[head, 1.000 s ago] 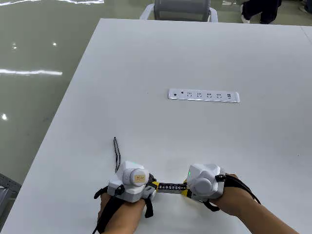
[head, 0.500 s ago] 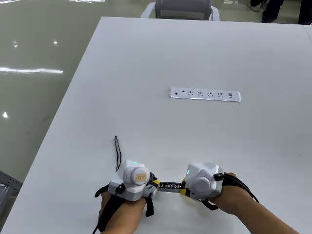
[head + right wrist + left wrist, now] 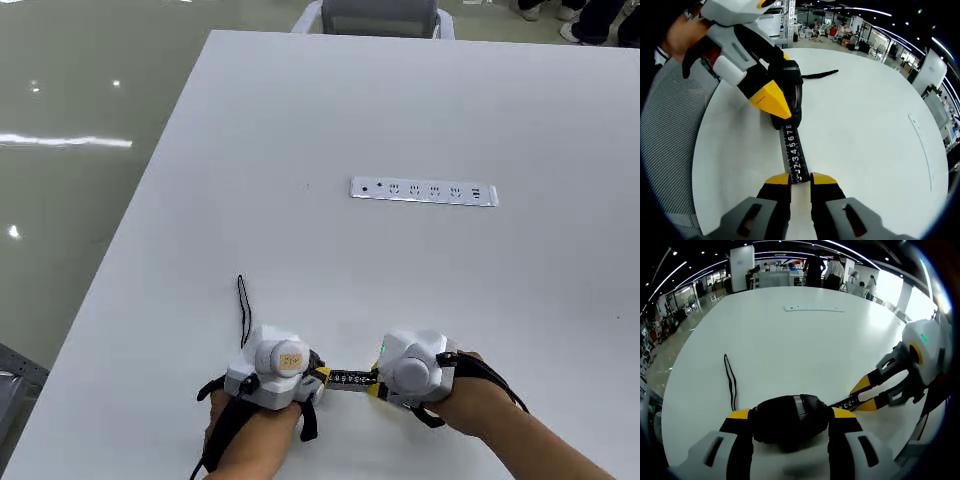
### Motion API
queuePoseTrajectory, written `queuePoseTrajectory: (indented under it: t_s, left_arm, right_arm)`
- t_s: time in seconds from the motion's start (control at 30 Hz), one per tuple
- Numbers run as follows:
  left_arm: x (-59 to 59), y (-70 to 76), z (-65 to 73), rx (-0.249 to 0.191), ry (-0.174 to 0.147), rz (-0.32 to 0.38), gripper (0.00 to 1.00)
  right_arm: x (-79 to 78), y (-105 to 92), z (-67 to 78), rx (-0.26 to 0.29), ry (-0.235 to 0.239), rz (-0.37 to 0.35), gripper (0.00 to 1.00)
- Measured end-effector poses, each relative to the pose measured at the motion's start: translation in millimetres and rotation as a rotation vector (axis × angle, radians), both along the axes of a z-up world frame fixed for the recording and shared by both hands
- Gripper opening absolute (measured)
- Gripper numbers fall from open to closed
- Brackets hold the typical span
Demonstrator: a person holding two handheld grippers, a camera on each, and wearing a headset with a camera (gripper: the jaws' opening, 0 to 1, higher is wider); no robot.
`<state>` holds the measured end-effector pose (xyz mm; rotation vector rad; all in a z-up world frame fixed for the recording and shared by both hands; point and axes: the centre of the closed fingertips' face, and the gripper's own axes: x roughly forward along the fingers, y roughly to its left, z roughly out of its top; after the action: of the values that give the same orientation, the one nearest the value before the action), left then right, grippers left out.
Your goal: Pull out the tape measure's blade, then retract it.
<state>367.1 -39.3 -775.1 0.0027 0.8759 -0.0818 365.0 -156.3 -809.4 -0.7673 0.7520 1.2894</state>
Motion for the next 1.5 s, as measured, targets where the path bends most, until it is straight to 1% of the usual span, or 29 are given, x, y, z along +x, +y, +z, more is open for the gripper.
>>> queuePoseTrajectory:
  t_s: [0.37, 0.93, 1.5]
  left_arm:
    - [1.6, -0.4, -0.3, -0.002, -0.001, 0.001, 0.57]
    - [2.3, -0.3, -0.3, -0.003, -0.003, 0.001, 0.57]
    - [2.4, 0.1, -0.7, -0.005, -0.001, 0.001, 0.57]
  right_arm:
    - [0.5, 4.3, -0.2, 0.001, -0.002, 0.013, 0.13]
    - [0.9, 8.9, -1.3, 0.004, -0.001, 0.014, 0.13]
    - [0.1, 19.3, -2.0, 0.011, 0.007, 0.020, 0.13]
